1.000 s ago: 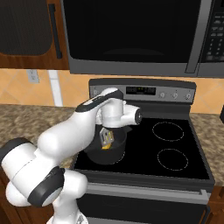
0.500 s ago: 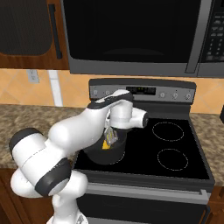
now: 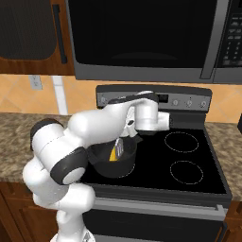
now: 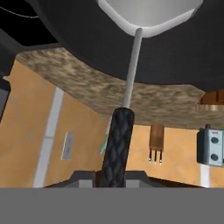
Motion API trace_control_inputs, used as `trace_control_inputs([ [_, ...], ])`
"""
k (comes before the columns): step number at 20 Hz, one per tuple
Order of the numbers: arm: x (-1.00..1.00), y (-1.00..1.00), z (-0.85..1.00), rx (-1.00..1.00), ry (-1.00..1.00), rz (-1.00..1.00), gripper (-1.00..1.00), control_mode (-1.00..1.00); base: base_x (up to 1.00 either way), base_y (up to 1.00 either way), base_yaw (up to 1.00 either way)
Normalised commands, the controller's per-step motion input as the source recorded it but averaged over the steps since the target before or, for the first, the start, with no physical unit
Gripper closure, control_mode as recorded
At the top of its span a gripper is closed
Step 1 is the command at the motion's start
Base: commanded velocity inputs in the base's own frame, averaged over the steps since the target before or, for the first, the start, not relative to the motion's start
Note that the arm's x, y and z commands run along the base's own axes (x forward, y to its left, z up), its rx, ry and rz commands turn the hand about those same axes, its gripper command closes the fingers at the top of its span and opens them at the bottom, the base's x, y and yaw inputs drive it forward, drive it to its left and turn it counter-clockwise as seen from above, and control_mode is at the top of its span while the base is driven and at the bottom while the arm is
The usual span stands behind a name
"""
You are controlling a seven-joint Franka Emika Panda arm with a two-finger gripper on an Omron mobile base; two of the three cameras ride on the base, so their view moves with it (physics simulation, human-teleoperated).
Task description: Put the avocado and corn in the pot. Retrieve the spatula and lightly stir the vegetables in the pot.
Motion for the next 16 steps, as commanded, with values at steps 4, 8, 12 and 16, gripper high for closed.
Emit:
trace_control_inputs([
  [4,-0.17,0.00,-0.41,0.04,0.01,0.09,1.00,-1.00,0.00,0.00,0.00],
  [8,-0.11,0.00,-0.21,0.03,-0.01,0.05,1.00,-1.00,0.00,0.00,0.00],
  [12,0.00,0.16,0.00,0.07,0.03,0.01,1.00,-1.00,0.00,0.00,0.00],
  [16,0.00,0.30,0.03,0.09,0.11,0.05,1.00,-1.00,0.00,0.00,0.00],
])
